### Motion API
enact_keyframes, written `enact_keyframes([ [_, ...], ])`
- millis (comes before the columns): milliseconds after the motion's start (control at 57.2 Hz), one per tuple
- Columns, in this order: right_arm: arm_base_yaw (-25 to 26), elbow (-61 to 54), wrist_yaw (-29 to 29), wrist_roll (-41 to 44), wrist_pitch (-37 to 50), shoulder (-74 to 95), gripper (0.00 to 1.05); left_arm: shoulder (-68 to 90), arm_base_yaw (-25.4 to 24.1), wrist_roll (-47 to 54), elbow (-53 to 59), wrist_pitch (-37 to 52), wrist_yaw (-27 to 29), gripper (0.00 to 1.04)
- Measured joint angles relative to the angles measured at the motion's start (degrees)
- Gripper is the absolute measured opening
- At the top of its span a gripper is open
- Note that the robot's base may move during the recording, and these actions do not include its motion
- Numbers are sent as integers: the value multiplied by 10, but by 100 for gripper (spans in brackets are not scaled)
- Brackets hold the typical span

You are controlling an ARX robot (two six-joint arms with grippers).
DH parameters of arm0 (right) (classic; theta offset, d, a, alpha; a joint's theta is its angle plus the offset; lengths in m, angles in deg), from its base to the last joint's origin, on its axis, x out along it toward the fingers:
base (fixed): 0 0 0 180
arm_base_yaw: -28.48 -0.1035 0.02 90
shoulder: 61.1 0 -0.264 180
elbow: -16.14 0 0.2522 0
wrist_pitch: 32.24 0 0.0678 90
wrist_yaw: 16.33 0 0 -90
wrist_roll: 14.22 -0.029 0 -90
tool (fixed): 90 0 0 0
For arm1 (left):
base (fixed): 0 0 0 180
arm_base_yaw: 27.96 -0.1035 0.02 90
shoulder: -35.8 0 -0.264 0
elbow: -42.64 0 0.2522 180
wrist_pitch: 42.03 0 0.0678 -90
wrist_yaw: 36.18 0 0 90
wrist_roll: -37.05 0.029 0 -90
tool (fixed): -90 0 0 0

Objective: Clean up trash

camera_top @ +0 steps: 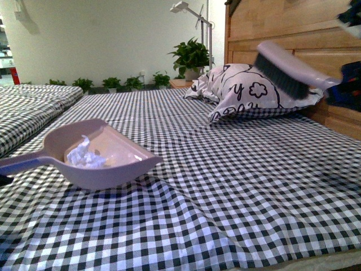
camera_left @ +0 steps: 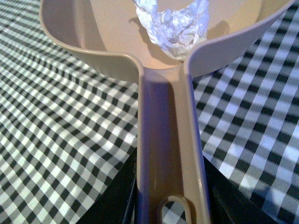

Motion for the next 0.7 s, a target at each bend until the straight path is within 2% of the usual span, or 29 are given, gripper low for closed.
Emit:
enact_keyframes([
  [140,45,-32,-15,-25,1,-60,20,-55,9,-101,34,95,9,28],
  [350,65,-62,-36,-53,-7,-146,20,-114,17,-322,85,268,111,28],
  [402,75,-73,-60,-69,-18,-189,20,-148,13,-407,107,309,152,28],
  [507,92,-87,-121,-82,-40,-244,20,-196,9,-498,141,329,221,28],
  [700,132,-104,-233,-99,-88,-331,20,-317,10,-592,233,321,276,28],
])
